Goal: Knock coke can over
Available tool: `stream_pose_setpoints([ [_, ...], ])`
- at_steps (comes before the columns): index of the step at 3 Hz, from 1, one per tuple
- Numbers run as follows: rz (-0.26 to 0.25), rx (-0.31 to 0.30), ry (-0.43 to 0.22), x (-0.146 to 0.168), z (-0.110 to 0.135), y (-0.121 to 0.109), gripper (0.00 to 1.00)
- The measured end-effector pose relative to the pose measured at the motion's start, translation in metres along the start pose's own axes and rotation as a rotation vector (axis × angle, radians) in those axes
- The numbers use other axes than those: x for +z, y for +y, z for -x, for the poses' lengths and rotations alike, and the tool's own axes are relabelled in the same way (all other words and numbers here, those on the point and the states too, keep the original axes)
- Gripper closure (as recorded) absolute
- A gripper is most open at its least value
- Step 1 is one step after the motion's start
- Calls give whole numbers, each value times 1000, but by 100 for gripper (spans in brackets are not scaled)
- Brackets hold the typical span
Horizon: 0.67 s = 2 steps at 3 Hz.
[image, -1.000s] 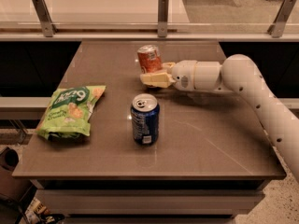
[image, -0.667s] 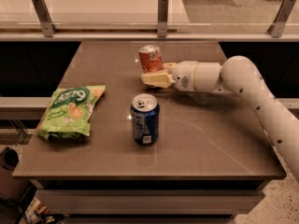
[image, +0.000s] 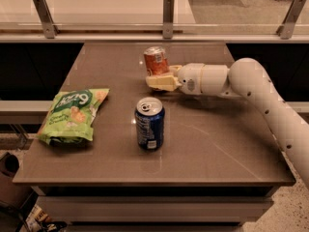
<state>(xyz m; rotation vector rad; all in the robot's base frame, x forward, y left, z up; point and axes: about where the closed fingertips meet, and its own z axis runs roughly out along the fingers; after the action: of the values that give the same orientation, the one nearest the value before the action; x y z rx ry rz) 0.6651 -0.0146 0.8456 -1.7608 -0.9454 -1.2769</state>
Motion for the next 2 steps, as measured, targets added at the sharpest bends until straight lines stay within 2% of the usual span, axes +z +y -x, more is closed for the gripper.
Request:
stream_pose_setpoints([
  [2,-9,3,-1,5,0,-3,35],
])
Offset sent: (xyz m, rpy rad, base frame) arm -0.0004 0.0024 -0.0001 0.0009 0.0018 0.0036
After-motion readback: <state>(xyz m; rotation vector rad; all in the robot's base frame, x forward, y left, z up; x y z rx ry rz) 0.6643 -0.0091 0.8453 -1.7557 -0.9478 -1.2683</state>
